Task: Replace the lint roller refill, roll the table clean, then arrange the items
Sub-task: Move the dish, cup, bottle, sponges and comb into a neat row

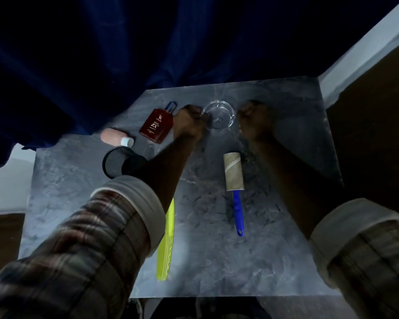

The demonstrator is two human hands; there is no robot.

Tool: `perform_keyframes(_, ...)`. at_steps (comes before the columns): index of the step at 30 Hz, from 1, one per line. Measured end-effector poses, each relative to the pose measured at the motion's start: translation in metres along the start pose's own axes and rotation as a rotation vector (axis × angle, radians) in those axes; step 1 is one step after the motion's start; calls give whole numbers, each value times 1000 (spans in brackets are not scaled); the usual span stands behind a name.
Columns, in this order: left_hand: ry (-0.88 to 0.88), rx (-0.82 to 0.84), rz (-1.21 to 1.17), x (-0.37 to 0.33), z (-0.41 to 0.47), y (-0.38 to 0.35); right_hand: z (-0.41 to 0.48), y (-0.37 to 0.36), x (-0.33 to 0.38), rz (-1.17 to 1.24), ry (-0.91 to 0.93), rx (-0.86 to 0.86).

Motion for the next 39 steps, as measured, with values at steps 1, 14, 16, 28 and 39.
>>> perform_keyframes(1,11,-18,4,-1,2,-1,4,-4,1,-3,27,16)
perform_keyframes(14,-97,-199,36,-8,-27,12,-15,-3,22,-33,144,-71)
perform_keyframes(16,-168,-241,-39,-9,-38,29,-29,2,36,28,176,-115)
perform_keyframes(28,-318,-461,-370,86,-136,232,-166,-68,192,171,325,-84)
perform_keyframes(39,-90,-474,-314,258,-138,321,-241,-239,236,89,202,147)
Point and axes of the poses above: each hand's wrist, its own z-axis towards the middle knuckle, its own y-axis out of the back of the hand, x = y × z, the point moved 2 cm from there along z, towards the middle knuckle, and after that the axes turned 7 degrees about z, right-handed, at the moved point
